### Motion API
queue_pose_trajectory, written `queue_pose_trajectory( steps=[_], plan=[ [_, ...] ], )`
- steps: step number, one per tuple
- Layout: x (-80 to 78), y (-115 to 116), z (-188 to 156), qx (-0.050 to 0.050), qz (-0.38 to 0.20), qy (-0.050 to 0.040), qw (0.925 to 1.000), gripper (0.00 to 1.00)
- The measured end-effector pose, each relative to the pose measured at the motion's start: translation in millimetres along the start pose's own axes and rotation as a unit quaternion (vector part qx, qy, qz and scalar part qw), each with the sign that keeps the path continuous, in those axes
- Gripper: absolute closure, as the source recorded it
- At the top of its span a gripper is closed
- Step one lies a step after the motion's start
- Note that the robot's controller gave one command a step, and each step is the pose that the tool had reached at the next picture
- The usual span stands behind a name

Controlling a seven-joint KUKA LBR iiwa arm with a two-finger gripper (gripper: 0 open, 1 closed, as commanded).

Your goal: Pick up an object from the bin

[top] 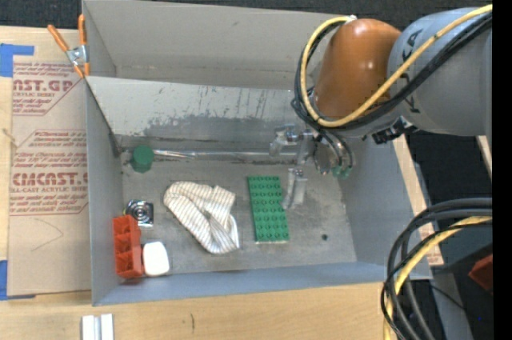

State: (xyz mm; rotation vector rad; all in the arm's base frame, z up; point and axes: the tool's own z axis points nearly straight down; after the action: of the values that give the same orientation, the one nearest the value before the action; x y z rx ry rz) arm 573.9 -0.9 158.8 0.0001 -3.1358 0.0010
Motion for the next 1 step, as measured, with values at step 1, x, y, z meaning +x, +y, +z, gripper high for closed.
queue_pose_trajectory(
  steps=[1],
  plan=[
    [-1.6, 0.0, -4.8, 0.0, 0.0, -0.0037, 1.0, 0.0]
  ],
)
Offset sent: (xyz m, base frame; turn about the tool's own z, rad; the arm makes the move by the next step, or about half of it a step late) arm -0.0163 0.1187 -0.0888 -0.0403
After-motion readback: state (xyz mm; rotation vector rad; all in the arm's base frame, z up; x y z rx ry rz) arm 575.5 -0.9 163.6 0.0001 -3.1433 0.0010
